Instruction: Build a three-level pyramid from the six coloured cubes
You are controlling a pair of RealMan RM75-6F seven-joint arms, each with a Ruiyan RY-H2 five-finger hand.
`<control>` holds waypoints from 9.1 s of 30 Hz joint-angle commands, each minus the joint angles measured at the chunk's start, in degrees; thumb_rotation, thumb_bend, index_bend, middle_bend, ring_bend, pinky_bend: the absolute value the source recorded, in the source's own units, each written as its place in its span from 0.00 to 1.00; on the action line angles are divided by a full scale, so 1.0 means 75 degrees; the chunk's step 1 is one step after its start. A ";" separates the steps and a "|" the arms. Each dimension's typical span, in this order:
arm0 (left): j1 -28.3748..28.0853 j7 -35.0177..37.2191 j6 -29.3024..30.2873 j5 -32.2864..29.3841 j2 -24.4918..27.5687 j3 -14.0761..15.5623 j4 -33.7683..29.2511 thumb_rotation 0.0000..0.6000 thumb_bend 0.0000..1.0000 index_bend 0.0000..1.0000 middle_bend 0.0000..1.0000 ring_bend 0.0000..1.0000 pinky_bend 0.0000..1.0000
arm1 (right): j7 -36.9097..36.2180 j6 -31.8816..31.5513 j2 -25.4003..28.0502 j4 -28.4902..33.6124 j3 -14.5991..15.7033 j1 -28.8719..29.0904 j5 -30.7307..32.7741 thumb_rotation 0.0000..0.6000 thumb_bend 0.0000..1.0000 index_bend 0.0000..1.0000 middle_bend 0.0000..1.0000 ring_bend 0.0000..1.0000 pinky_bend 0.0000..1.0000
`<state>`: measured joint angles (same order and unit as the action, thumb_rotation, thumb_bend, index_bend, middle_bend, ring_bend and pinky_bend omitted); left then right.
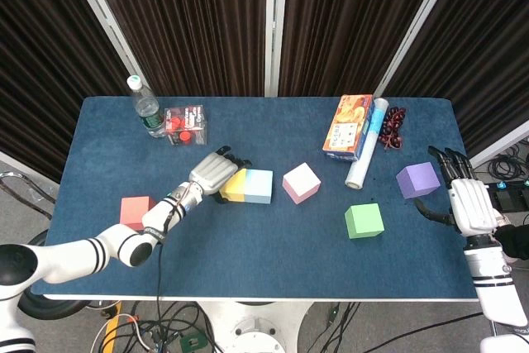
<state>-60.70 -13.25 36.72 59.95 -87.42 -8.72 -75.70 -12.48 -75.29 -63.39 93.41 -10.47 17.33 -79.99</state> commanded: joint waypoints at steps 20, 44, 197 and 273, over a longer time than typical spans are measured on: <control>0.2834 0.1268 0.2730 0.0845 0.2938 0.0781 -0.2504 1.00 0.10 0.15 0.23 0.20 0.08 | -0.0378 -0.0052 0.0056 -0.0211 -0.0002 0.0017 -0.0224 1.00 0.20 0.00 0.12 0.00 0.00; 0.3981 0.0838 0.2761 0.0569 0.2319 0.1190 -0.2454 1.00 0.05 0.14 0.13 0.10 0.08 | -0.0332 -0.0050 0.0059 -0.0190 0.0061 0.0017 -0.0265 1.00 0.20 0.00 0.12 0.00 0.00; 0.0556 -0.1158 0.0980 -0.1894 -0.0103 0.0021 -0.0325 1.00 0.10 0.25 0.44 0.29 0.15 | -0.0479 -0.0206 0.0120 -0.0278 0.0071 -0.0258 -0.0168 1.00 0.21 0.00 0.12 0.00 0.00; 0.2545 -0.0172 0.3501 -0.0558 0.2092 0.0373 -0.2762 1.00 0.05 0.14 0.18 0.17 0.12 | -0.0147 0.2829 0.0250 -0.0256 0.0156 0.1703 -0.0580 1.00 0.23 0.00 0.12 0.00 0.00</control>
<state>-42.43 -15.33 62.40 55.02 -72.47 -6.18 -95.78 -14.28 -58.20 -60.48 92.44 -8.80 26.36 -83.47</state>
